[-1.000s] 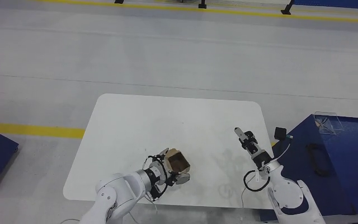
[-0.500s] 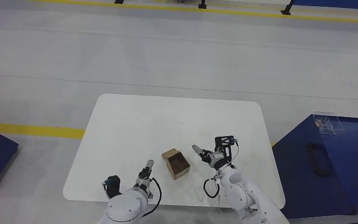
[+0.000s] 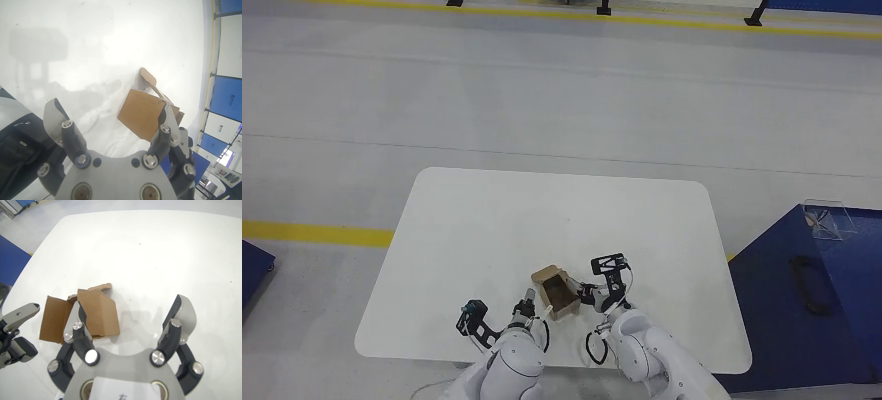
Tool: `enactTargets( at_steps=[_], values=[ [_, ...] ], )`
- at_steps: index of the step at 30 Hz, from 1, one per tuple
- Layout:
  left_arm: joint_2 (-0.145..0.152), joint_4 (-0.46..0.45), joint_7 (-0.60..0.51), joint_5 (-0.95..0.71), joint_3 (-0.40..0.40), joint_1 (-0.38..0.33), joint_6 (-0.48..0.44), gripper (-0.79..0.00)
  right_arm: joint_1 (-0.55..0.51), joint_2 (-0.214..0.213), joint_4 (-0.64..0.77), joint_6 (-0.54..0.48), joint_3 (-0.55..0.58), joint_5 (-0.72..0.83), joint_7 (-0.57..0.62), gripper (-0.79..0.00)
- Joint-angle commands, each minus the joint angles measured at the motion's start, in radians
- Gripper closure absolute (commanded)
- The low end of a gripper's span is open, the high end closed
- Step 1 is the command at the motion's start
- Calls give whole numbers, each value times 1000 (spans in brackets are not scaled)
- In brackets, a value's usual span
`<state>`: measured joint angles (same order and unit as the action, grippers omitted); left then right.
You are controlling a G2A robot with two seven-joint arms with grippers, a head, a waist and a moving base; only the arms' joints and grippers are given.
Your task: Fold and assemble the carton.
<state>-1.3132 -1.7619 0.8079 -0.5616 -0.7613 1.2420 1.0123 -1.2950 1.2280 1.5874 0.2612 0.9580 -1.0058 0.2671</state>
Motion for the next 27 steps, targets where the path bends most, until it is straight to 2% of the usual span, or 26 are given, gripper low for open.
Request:
enactTargets(
  at_steps=[1, 9, 19, 22, 27],
  values=[
    [-7, 14, 0, 3, 19, -13, 0, -785, 9, 7, -20, 9, -15, -3, -4, -785],
    [-22, 43, -18, 9, 75, -41, 0, -785, 43, 35, -84, 34, -57, 14, -17, -785],
    [-40, 96, -42, 21, 109, -76, 0, -785, 36, 48, -89, 59, -40, 0, -54, -785],
    [-50, 132, -23, 25, 124, -89, 0, -785, 17, 50, -59, 60, -9, 30, -136, -785],
    [-66, 150, -25, -4, 140, -102, 0, -785, -49, 40, -9, -15, 56, 57, -210, -785]
  ],
)
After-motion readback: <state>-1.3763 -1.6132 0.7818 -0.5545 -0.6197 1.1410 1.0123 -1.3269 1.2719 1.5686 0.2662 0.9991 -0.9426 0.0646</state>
